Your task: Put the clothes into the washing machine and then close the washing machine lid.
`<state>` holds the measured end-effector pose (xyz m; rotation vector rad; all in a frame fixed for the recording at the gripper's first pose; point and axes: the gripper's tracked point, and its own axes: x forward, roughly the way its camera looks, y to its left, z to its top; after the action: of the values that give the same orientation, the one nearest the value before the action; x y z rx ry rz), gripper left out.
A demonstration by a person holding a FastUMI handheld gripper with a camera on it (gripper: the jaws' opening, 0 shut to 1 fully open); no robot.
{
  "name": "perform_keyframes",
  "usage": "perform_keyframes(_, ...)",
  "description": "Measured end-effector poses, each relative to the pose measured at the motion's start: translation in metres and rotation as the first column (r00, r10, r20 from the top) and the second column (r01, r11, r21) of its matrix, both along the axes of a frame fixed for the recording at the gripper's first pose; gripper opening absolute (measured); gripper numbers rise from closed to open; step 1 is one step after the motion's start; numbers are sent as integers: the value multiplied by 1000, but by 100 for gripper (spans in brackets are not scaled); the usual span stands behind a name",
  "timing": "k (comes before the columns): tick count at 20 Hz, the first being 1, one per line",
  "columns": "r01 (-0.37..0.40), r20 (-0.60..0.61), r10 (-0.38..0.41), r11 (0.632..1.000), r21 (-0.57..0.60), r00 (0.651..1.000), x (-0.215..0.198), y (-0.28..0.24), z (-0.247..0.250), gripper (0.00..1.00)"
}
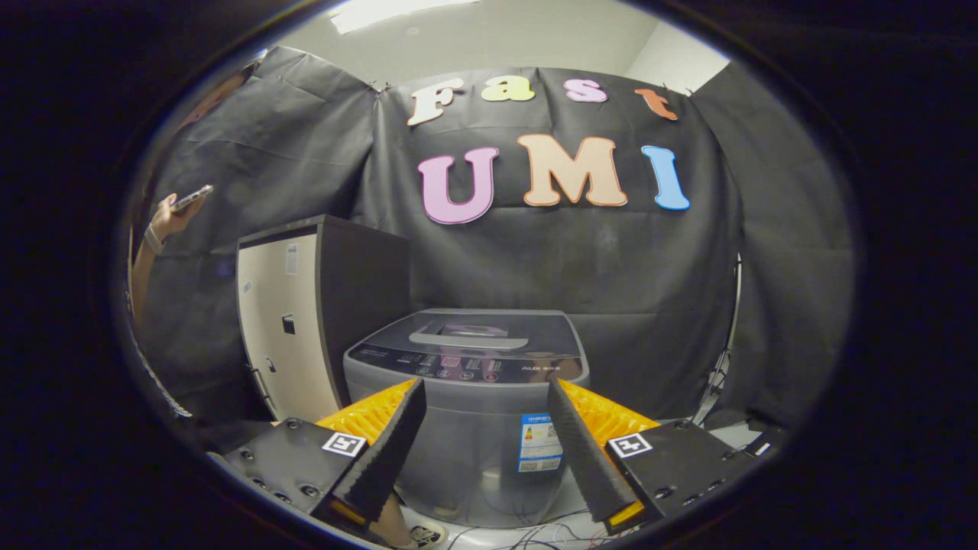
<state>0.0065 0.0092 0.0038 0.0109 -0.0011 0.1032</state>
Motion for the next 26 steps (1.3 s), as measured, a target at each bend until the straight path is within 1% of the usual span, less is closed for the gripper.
perform_keyframes(22,12,1,-12,1000,-1,1000,1,-4,1,99)
perform_keyframes(26,12,1,-12,1000,-1,1000,4,3,-1,99)
